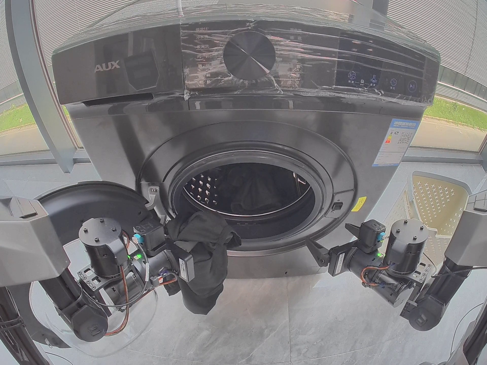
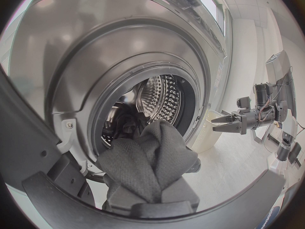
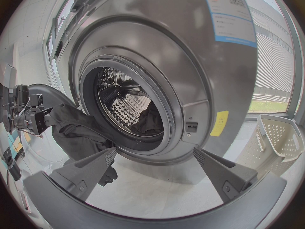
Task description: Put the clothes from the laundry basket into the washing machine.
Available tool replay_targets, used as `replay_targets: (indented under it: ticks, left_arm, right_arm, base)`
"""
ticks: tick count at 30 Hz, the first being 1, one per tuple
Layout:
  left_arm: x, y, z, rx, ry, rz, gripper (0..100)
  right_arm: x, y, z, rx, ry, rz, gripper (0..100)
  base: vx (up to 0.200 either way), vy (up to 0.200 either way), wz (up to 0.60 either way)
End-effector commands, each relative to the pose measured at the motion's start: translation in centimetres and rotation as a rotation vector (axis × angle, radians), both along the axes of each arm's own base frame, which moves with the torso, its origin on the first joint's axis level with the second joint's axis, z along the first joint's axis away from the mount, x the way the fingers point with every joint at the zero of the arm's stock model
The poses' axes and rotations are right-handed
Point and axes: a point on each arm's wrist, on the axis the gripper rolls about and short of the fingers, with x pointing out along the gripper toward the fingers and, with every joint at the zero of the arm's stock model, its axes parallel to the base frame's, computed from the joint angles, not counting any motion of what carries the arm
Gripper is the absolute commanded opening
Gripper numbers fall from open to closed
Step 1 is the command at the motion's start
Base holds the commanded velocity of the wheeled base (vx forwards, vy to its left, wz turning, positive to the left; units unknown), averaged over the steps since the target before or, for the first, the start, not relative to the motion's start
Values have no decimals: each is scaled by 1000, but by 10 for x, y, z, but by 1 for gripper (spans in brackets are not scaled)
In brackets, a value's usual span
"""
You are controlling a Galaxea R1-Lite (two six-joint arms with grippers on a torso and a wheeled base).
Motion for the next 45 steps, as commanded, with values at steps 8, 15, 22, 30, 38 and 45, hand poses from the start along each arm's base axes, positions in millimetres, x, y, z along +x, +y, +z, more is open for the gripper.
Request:
replay_targets:
  ticks: [8,15,22,30,38,45]
  left_arm:
    - [-3,-6,-5,9,15,-20,0]
    - [-3,-8,-11,21,37,-27,0]
    - [-12,-22,-13,9,53,-81,0]
    - [-1,-46,-29,-24,101,-119,0]
    - [50,-71,-51,-113,93,-81,0]
    - [76,-94,-64,-170,65,-70,0]
  right_arm:
    - [-1,0,-1,-2,4,2,100]
    - [-1,0,-1,-2,4,4,100]
    - [-5,4,-1,-3,5,24,100]
    - [-16,7,-3,-17,24,62,100]
    - [-18,8,-4,-22,28,70,100]
    - [-18,8,-3,-22,25,71,100]
  base:
    - [0,0,0]
    - [86,0,0]
    - [0,0,0]
    - [0,0,0]
    - [0,0,0]
    - [0,0,0]
